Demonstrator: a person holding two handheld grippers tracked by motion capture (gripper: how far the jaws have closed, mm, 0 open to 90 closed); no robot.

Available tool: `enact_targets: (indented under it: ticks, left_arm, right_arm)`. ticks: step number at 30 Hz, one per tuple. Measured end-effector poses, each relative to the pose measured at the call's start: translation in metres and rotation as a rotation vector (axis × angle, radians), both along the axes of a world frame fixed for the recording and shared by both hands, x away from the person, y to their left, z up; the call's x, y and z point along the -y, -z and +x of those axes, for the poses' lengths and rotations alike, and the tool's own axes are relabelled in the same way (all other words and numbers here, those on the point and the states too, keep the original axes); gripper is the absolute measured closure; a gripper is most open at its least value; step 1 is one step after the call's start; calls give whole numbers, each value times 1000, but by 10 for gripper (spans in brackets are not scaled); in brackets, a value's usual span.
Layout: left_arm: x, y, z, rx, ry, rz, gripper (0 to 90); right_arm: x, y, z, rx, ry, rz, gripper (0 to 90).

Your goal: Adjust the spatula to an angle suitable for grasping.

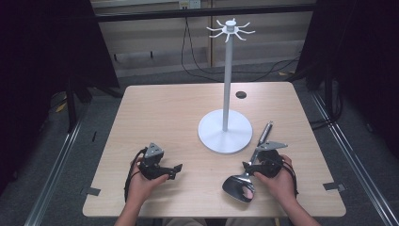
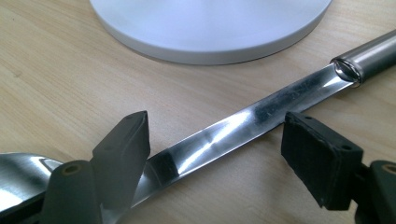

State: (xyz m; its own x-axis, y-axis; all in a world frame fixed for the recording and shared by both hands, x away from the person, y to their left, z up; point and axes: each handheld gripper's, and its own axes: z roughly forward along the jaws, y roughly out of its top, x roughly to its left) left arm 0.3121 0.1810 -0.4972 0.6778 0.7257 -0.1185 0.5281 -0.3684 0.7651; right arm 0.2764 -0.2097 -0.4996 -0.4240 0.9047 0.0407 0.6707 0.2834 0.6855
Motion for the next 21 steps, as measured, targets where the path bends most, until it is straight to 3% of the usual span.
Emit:
enact_targets:
  ticks: [8,13,21]
  left_arm:
    - [1,0,0,1,1,-1,68]
    - [0,1,1,-1,-1,1,68]
    - [0,0,0,3,-2,-3,68]
  right_arm:
    - [10,0,3,-4,9,9,279]
    - [20,0,6,-23,32,50,310]
    - [33,-1,9,-42,47,67,377]
